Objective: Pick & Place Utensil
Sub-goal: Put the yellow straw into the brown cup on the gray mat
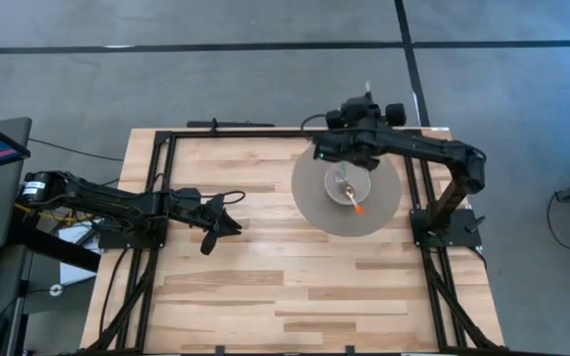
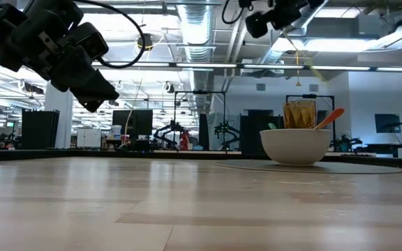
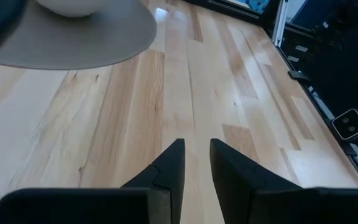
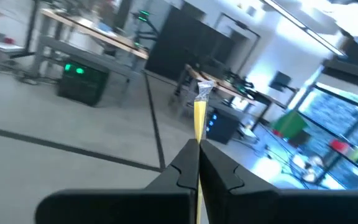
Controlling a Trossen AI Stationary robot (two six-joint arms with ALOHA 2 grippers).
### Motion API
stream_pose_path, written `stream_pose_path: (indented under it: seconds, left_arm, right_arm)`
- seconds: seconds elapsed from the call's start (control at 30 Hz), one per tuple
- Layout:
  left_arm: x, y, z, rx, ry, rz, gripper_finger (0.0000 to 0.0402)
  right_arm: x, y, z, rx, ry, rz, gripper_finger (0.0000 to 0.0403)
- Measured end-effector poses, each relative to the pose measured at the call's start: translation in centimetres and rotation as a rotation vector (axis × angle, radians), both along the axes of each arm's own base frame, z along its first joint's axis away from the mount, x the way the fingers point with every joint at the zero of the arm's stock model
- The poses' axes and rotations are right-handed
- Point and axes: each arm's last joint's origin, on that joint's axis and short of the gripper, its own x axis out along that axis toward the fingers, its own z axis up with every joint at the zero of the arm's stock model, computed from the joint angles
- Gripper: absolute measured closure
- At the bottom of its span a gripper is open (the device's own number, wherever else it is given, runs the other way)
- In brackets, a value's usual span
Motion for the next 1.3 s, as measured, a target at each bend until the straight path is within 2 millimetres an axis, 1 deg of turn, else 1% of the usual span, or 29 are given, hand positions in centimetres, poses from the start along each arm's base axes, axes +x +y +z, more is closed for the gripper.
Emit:
stream_pose_path:
  seconds: [0.1,0.17,0.3,0.47,0.53,0.6,0.7,0.77,0.83,0.93,1.03,1.1,1.2,1.3]
  left_arm:
    - [0.0,0.0,0.1,0.002,-0.007,0.004,0.0325]
    - [0.1,0.0,0.1,0.004,-0.019,0.006,0.0325]
    - [0.2,0.0,0.5,0.006,-0.06,0.011,0.0325]
    - [0.4,0.0,1.2,0.005,-0.134,0.012,0.0325]
    - [0.5,0.0,1.4,0.004,-0.159,0.013,0.0325]
    - [0.6,0.0,1.6,0.004,-0.182,0.013,0.0325]
    - [0.6,0.1,1.9,0.003,-0.212,0.016,0.0325]
    - [0.7,0.2,2.1,0.003,-0.23,0.022,0.0325]
    - [0.7,0.4,2.1,0.004,-0.238,0.031,0.0325]
    - [0.7,0.5,2.1,0.005,-0.237,0.038,0.0325]
    - [0.7,0.5,2.1,0.005,-0.233,0.037,0.0325]
    - [0.7,0.5,2.0,0.004,-0.227,0.035,0.0325]
    - [0.7,0.4,2.0,0.001,-0.22,0.023,0.0325]
    - [0.7,0.4,2.0,0.016,-0.223,0.018,0.0325]
  right_arm:
    - [-0.3,-1.2,0.1,-0.007,-0.026,-0.039,0.0403]
    - [-0.3,-1.6,0.2,-0.008,-0.034,-0.053,0.0403]
    - [-0.3,-1.6,1.2,-0.019,-0.068,-0.052,0.0403]
    - [-0.1,-1.7,2.3,0.0,-0.007,-0.056,0.0403]
    - [-0.2,-2.2,3.0,0.062,0.032,-0.055,0.0403]
    - [-0.2,-2.6,3.4,0.159,0.077,-0.031,0.0403]
    - [0.6,-3.2,4.1,0.279,0.145,0.058,0.0403]
    - [1.6,-3.5,5.0,0.319,0.133,0.181,0.0403]
    - [2.8,-3.7,6.5,0.308,0.091,0.338,0.0403]
    - [3.8,-4.0,9.1,0.187,-0.005,0.497,0.0403]
    - [3.0,-4.3,11.2,0.099,-0.07,0.563,0.0403]
    - [1.7,-4.3,11.7,0.103,-0.071,0.556,0.0403]
    - [-0.5,-4.1,11.3,0.149,-0.086,0.536,0.0403]
    - [-2.1,-3.6,9.7,0.155,-0.103,0.55,0.0403]
